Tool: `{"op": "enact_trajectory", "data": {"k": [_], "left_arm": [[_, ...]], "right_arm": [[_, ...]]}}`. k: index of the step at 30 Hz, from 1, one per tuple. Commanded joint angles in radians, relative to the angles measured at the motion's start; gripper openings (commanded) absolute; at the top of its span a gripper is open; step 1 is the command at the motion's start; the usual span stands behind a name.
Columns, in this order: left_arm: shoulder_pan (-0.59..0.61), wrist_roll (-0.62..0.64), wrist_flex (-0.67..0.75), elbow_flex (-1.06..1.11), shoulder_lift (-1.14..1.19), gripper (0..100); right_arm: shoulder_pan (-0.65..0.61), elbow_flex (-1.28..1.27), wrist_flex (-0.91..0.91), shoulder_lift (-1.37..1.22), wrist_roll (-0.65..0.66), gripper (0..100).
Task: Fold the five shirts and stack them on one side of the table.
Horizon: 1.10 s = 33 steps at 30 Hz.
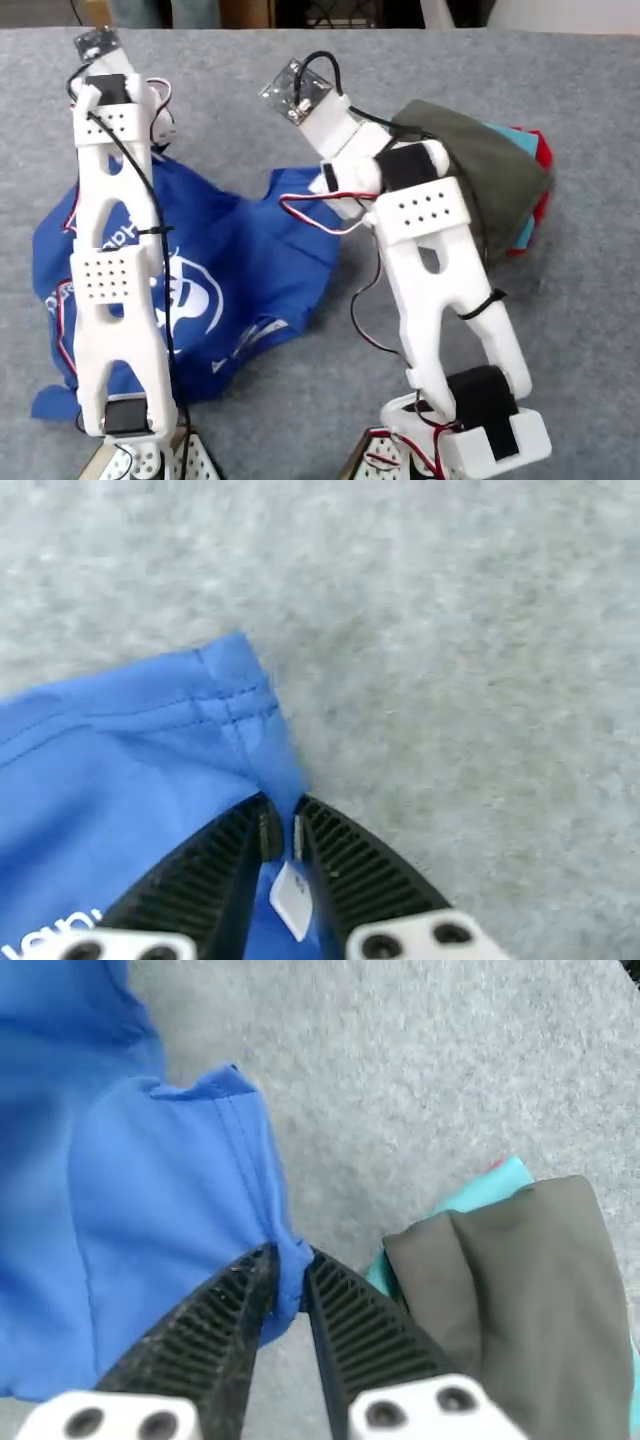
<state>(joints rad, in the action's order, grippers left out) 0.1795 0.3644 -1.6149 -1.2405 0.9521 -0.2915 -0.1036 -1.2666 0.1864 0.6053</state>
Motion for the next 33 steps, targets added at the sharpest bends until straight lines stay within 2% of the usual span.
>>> {"op": "enact_trajectory", "data": {"k": [1, 3, 5, 11, 15, 17, 24, 28, 33], "left_arm": [[-0.007, 0.003, 0.034, 0.015, 0.008, 14], [-0.005, 0.005, 0.026, 0.022, 0.035, 23], [0.004, 0.005, 0.026, 0.013, 0.057, 27], [0.035, 0.017, 0.034, -0.065, 0.063, 25], [0.058, 0.213, 0.035, -0.14, 0.068, 21], [0.053, 0.269, 0.048, -0.137, 0.074, 22], [-0.01, 0.299, 0.103, -0.127, 0.137, 22], [0.004, 0.365, 0.169, -0.128, 0.178, 22], [0.016, 0.377, 0.232, -0.128, 0.207, 22]], "right_arm": [[0.041, 0.056, -0.063, 0.005, 0.078, 1.4], [0.055, 0.064, -0.1, 0.005, 0.12, 1.4], [0.058, 0.084, -0.133, 0.002, 0.132, 1.4], [0.066, 0.097, -0.181, 0.004, 0.166, 1.4], [0.066, 0.097, -0.181, 0.004, 0.166, 1.4], [0.066, 0.097, -0.178, 0.002, 0.166, 1.4], [0.066, 0.097, -0.175, -0.002, 0.166, 1.4], [0.064, 0.097, -0.157, -0.002, 0.16, 1.4], [0.063, 0.094, -0.152, -0.004, 0.16, 1.4]]}}
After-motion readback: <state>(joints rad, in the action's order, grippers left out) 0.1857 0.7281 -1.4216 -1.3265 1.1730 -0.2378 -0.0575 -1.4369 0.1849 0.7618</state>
